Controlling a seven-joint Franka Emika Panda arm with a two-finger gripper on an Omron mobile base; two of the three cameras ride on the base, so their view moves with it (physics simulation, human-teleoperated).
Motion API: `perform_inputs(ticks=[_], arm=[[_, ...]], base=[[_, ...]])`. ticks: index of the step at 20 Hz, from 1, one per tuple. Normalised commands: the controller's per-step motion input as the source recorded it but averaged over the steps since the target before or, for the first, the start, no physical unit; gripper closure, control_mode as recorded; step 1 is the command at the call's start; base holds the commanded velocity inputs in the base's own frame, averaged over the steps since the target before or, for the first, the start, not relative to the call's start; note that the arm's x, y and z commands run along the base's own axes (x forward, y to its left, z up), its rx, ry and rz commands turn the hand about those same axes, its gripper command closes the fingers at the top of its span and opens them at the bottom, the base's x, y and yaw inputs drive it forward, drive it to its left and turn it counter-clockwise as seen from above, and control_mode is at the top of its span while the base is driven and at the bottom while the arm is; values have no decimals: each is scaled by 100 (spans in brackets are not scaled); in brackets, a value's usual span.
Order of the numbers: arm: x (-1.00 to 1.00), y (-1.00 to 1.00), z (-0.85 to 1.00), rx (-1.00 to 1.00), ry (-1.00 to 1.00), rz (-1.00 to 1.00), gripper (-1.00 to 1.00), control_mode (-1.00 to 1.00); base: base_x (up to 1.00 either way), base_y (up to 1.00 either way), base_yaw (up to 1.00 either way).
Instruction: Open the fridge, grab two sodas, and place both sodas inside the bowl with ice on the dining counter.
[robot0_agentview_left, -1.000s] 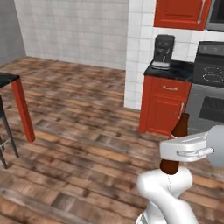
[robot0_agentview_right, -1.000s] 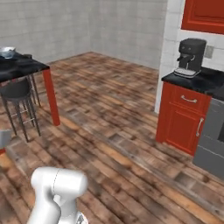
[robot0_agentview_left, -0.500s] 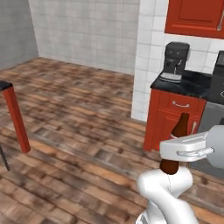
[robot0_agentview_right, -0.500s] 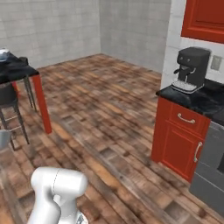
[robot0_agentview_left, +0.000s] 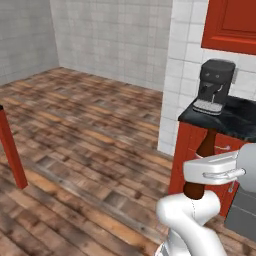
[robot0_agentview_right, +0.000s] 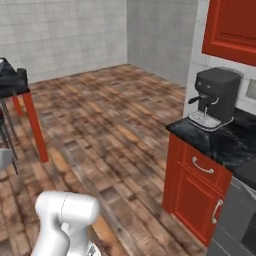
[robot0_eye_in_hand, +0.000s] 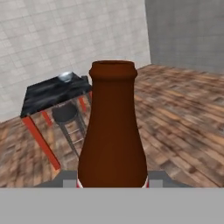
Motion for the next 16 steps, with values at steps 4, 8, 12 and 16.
perform_inputs(ticks=[4, 8, 12, 16], arm=[[0, 0, 0, 0, 0, 0, 100, 100], [0, 0, 0, 0, 0, 0, 100, 100], [0, 0, 0, 0, 0, 0, 100, 100], [0, 0, 0, 0, 0, 0, 100, 100]], base=[[100, -12, 25], [100, 0, 18], [100, 6, 11], [100, 22, 1]])
